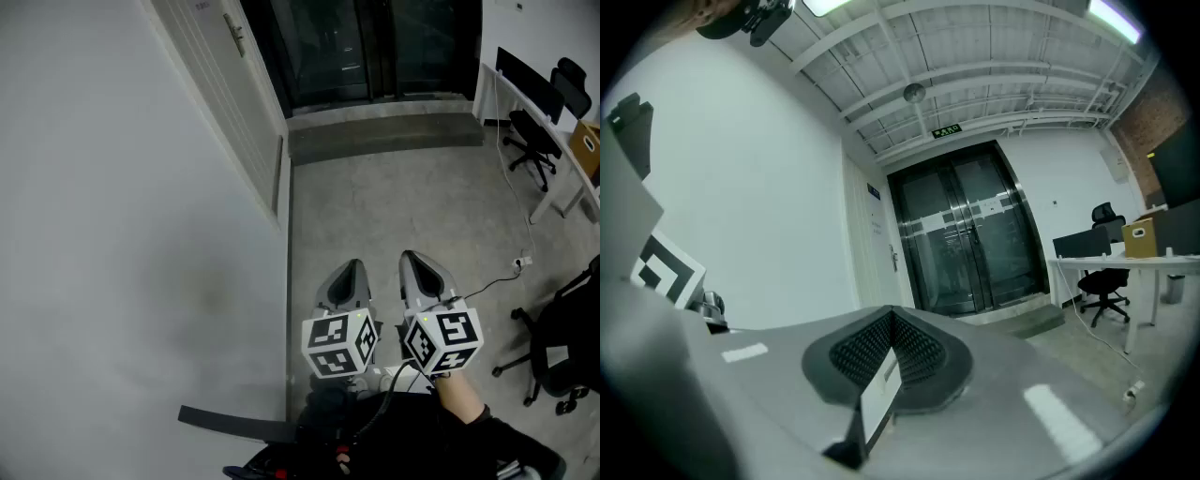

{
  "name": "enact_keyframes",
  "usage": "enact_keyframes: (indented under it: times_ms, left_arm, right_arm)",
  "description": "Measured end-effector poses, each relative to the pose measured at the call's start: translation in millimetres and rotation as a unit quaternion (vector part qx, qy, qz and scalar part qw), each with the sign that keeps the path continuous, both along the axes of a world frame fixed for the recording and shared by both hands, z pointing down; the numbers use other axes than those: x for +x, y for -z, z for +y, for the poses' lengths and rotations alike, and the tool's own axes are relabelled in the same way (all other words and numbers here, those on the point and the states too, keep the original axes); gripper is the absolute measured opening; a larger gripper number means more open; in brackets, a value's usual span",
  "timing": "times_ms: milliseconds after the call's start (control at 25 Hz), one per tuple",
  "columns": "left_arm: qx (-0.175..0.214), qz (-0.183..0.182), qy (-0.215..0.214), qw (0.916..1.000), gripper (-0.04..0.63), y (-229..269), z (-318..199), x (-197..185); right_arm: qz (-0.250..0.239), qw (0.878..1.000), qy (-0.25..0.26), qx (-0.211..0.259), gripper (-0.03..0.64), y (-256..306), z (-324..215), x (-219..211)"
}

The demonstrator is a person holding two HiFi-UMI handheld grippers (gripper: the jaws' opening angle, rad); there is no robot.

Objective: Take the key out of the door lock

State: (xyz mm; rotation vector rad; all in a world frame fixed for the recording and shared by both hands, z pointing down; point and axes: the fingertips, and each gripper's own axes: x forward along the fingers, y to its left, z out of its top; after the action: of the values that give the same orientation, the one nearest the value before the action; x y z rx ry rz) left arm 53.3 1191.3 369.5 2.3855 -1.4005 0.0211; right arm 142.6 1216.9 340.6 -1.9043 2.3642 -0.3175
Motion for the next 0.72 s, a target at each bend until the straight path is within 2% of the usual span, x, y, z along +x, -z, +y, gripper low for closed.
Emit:
enact_keyframes:
  times_ms: [720]
  left_arm:
    - [-0.011, 0.002, 0.008, 0.9999, 0.000, -5.0, -11.4, -17.4]
  right_arm:
    - [-0.003, 1.000, -0.008, -0.015, 0.002, -6.4, -16.3, -11.0]
